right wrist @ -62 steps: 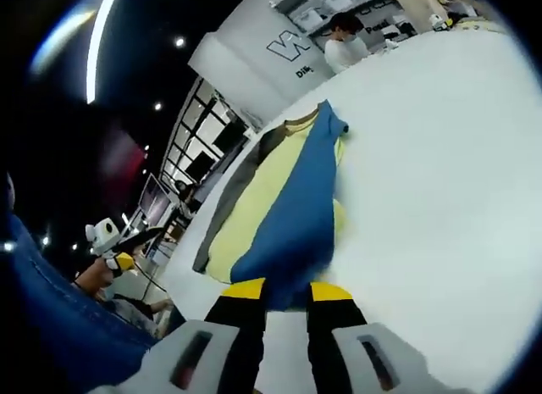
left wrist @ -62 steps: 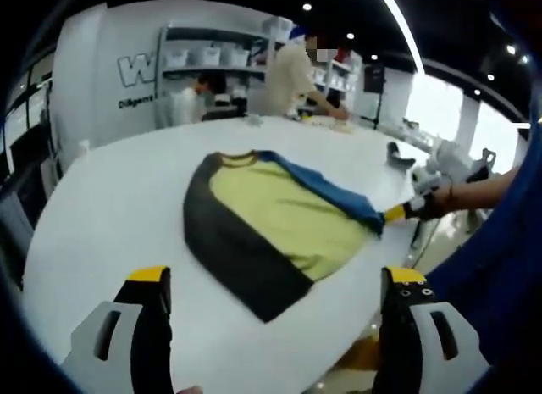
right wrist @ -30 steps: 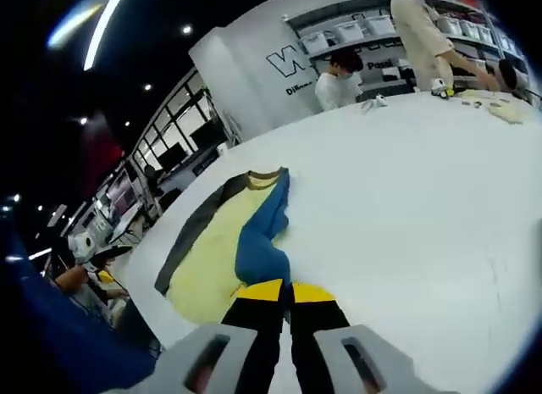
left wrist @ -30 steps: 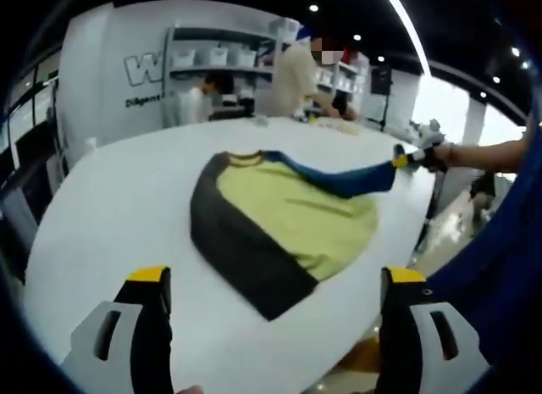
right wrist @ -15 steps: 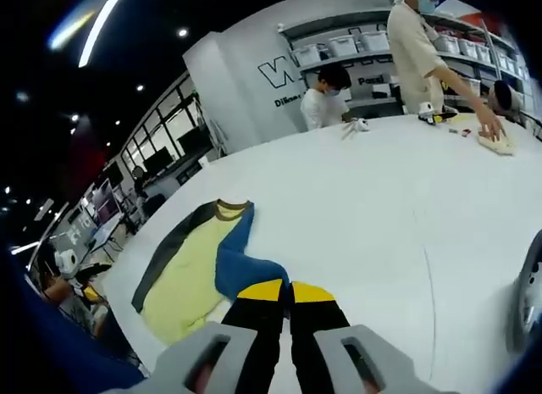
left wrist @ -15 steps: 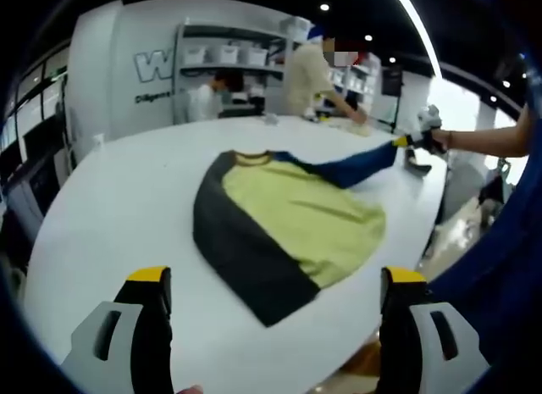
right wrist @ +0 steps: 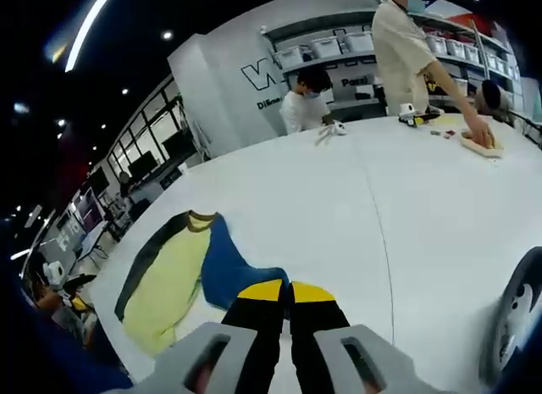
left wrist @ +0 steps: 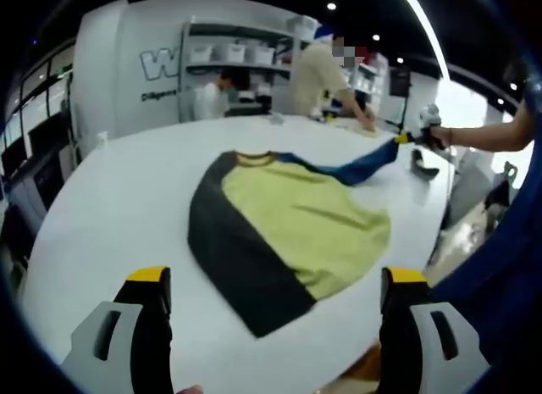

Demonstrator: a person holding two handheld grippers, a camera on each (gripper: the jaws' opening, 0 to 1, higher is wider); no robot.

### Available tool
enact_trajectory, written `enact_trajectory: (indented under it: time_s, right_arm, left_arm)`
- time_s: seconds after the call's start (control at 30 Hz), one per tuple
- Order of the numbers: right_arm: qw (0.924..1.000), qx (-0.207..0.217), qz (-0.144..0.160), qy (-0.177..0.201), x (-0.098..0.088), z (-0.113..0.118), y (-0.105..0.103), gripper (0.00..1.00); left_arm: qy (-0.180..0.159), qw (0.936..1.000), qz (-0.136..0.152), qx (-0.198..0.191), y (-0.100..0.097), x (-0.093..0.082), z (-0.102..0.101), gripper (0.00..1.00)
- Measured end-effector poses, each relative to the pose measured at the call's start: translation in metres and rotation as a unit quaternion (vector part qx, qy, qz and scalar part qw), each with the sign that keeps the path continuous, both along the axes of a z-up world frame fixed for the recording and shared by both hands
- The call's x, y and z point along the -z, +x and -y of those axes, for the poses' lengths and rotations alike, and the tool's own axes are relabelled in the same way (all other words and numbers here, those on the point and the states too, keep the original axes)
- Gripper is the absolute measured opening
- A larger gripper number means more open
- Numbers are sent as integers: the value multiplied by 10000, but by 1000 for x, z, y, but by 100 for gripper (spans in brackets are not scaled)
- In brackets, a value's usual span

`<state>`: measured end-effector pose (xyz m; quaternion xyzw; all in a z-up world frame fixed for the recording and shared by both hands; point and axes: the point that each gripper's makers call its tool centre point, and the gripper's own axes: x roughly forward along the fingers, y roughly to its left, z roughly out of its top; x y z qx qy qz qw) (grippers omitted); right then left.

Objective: Fold the garment on the visible template until the final outline fits inside the template.

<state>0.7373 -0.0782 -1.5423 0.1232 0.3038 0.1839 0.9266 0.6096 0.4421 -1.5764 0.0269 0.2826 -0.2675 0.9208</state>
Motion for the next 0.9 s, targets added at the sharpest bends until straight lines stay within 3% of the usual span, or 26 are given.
enact_trajectory:
  time_s: [0.1,0.33,0.9]
  right_arm:
    - [9998,197,-5,-35,3,41,29,0]
    - [9983,510,-239,-115,29,95,61,0]
    - [9962,408,-725,-263,69,108,77,0]
  left_arm:
    - [9,9999,-8,-111,3,1,8,98]
    - [73,9993,-49,-352,12,1,17,98]
    - [162,9971,-138,-735,15,5,29,98]
